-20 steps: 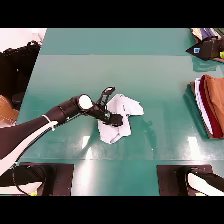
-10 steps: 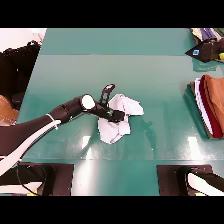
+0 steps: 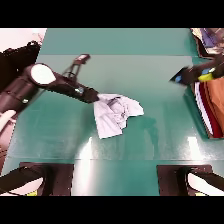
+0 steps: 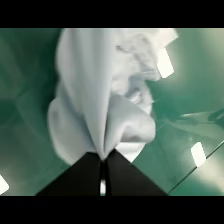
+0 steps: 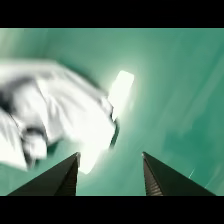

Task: Fold the shirts.

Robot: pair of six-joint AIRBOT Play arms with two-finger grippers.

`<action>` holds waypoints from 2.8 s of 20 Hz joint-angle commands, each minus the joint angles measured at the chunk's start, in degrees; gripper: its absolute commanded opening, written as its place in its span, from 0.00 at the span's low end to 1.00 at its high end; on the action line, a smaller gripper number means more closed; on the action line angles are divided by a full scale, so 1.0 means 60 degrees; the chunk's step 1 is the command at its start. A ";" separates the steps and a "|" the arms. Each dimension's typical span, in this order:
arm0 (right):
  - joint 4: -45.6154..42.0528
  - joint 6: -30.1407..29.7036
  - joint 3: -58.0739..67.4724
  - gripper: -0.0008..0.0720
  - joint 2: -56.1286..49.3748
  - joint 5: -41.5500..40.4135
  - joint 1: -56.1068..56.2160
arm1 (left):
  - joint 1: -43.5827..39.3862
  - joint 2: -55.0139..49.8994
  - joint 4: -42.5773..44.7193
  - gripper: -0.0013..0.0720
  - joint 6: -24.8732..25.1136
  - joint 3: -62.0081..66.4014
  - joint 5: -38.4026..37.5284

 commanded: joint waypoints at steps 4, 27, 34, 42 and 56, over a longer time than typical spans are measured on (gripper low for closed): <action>0.1045 -0.0481 -0.2331 0.64 -0.2076 -0.1668 0.1348 | 0.0696 0.0448 0.0827 0.05 0.0029 0.0098 -0.1009; 0.1359 -0.0820 0.2648 0.03 -0.3377 -0.1530 0.1439 | 0.0696 0.1206 0.1840 0.05 0.0288 0.2812 -0.2098; 0.1344 -0.0823 0.5111 0.03 -0.0510 -0.1581 0.0219 | 0.0696 0.2124 0.1676 0.05 0.0284 0.5515 -0.2084; 0.1297 -0.0335 0.3100 0.03 0.1781 -0.0404 -0.0889 | 0.0696 0.1847 0.4594 0.05 0.0273 0.5249 -0.2871; 0.0222 0.0514 -0.4958 0.58 0.4659 0.0656 0.0226 | 0.0696 0.1840 0.5155 0.05 0.0164 0.0113 -0.2488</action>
